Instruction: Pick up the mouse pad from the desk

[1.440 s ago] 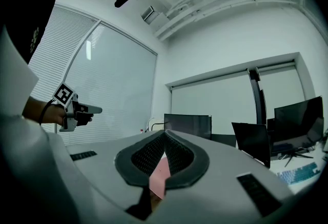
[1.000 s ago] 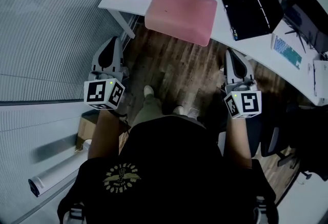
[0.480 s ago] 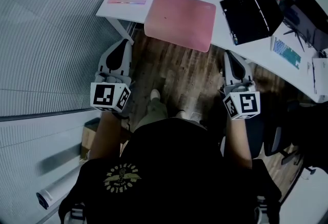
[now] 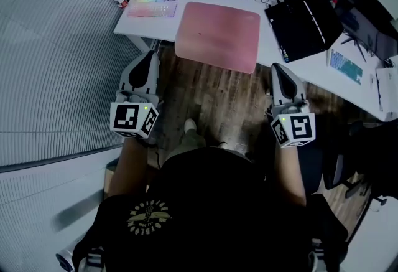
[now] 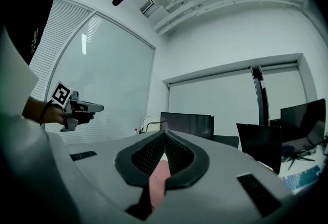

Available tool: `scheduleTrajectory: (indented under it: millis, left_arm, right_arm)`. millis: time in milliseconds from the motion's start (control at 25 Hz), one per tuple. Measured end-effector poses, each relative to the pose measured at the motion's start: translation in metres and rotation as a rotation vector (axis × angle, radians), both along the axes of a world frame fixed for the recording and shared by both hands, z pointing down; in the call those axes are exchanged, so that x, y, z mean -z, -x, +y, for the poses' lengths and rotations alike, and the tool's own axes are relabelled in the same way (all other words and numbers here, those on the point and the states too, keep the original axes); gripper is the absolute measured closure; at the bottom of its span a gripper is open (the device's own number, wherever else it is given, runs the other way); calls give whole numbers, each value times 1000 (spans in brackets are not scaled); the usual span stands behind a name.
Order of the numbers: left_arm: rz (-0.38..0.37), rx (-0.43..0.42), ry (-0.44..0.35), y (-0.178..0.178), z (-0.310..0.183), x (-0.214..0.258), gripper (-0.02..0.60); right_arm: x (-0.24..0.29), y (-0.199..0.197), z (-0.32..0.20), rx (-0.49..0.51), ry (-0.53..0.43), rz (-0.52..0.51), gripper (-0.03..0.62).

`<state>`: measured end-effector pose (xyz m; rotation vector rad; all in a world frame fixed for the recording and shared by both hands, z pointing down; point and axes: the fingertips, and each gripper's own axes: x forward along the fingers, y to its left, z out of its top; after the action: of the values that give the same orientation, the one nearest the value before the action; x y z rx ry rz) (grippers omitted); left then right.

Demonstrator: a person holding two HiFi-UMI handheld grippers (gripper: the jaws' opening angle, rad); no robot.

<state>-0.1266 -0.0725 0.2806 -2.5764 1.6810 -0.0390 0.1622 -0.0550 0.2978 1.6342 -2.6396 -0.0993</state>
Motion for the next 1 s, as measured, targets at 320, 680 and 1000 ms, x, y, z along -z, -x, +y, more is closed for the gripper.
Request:
scheduleTrajectory:
  millis: [320, 680, 1000]
  left_arm:
    - [-3, -6, 23, 27, -39, -11, 575]
    - [44, -55, 23, 42, -86, -16, 575]
    - [67, -127, 34, 49, -129, -23, 575]
  right_arm:
    - [-15, 24, -27, -25, 37, 14, 592]
    - [-7, 44, -58, -70, 30, 57, 592]
    - [-6, 52, -78, -149, 44, 78, 592]
